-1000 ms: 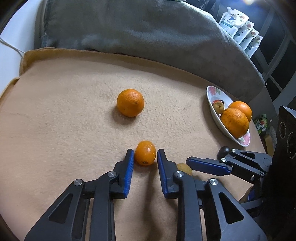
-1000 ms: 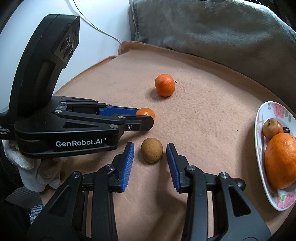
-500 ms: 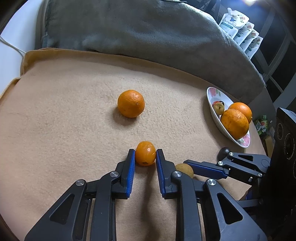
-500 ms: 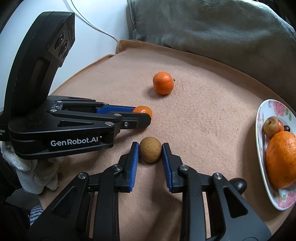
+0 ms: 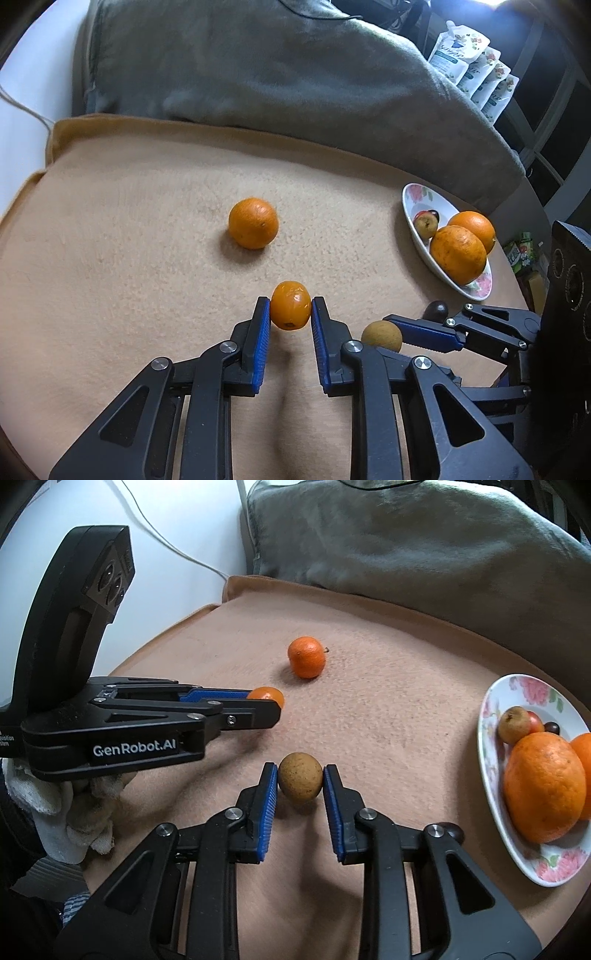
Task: Organize fruits
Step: 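Close the left gripper on a small orange kumquat while the right gripper grasps a brown fruit, then carry the kumquat with the left gripper while the right gripper carries the brown fruit to the plate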
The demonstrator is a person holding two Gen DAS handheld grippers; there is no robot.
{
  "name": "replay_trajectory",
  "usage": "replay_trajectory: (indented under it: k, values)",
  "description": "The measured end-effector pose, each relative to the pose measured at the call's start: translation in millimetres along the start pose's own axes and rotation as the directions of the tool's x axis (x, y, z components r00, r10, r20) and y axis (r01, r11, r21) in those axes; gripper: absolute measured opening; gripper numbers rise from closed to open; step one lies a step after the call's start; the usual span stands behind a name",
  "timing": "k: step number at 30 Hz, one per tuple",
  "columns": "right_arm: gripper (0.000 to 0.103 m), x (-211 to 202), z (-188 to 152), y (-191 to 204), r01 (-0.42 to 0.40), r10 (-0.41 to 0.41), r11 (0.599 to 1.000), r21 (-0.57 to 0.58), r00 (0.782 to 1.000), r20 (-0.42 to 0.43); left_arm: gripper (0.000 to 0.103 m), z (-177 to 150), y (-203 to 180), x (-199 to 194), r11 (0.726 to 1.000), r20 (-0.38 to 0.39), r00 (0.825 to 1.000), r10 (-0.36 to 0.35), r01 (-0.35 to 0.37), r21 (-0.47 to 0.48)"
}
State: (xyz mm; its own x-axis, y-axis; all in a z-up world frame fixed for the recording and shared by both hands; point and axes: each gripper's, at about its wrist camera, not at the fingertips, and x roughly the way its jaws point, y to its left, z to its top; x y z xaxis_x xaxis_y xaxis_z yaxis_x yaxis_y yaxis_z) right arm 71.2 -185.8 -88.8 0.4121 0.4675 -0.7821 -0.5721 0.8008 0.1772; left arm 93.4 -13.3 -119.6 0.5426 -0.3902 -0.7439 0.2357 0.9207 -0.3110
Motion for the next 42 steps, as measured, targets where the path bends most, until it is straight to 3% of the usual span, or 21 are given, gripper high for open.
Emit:
replay_trajectory:
  k: [15, 25, 42]
  values:
    - [0.026, -43, -5, -35, 0.046, -0.053, 0.996, 0.081, 0.995, 0.09, 0.02, 9, -33, -6, 0.998, 0.037, 0.999, -0.023, 0.021, 0.051]
    - [0.026, -82, -20, -72, 0.107, -0.133, 0.979, 0.171, 0.98, 0.147, 0.02, 22, -63, 3, 0.994, 0.044, 0.997, -0.063, 0.059, 0.094]
    - [0.026, -108, -47, -129, 0.163, -0.219, 0.94, 0.3, 0.962, 0.164, 0.02, 53, -114, 33, 0.98, 0.029, 0.993, -0.112, 0.105, 0.169]
